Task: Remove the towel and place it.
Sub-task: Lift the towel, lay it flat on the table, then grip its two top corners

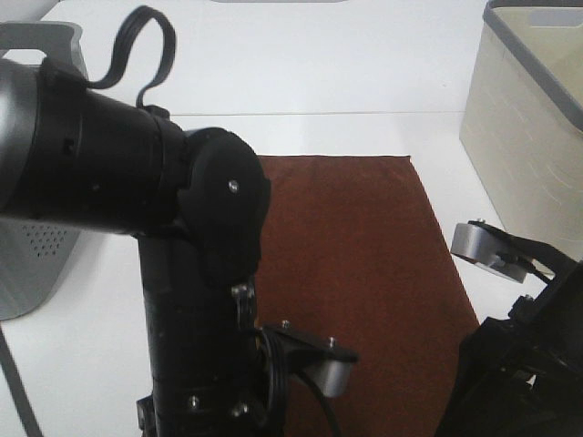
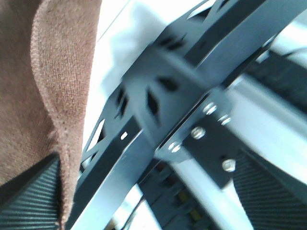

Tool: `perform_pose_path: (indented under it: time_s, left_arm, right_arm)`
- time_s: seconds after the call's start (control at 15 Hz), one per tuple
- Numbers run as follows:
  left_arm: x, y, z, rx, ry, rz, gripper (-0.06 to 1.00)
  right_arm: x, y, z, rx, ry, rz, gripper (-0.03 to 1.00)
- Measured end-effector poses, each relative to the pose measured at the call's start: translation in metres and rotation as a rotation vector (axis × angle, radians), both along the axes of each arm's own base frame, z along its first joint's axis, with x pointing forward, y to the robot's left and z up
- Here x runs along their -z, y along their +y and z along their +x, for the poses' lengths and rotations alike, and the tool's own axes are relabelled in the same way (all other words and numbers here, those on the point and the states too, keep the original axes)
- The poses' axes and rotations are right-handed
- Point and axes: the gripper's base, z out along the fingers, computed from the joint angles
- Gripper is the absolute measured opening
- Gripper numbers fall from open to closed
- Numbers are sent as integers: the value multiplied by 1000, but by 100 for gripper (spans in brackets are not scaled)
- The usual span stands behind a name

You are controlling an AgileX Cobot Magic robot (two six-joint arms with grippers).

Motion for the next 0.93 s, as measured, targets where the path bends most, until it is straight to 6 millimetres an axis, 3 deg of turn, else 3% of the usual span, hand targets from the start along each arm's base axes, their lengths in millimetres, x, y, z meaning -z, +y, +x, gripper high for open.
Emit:
perform_pose_path:
  time_s: [0.13,0.53,0.73,0.93]
  left_arm:
    - [-3,-4,-14,50,-43,46,84]
    - [-20,-13,-27,135,-304,164,84]
    - [-21,-22,-49,188,-365,180,84]
    - [-39,-29,-70,191,-547,187,84]
  right_arm:
    - [-13,-1,-5,8,-38,16,77]
    - [-43,-5,-19,19,-170,53,77]
    - [-54,-9,-27,20,-236,45,77]
    - [-63,-11,-34,22,-287,48,77]
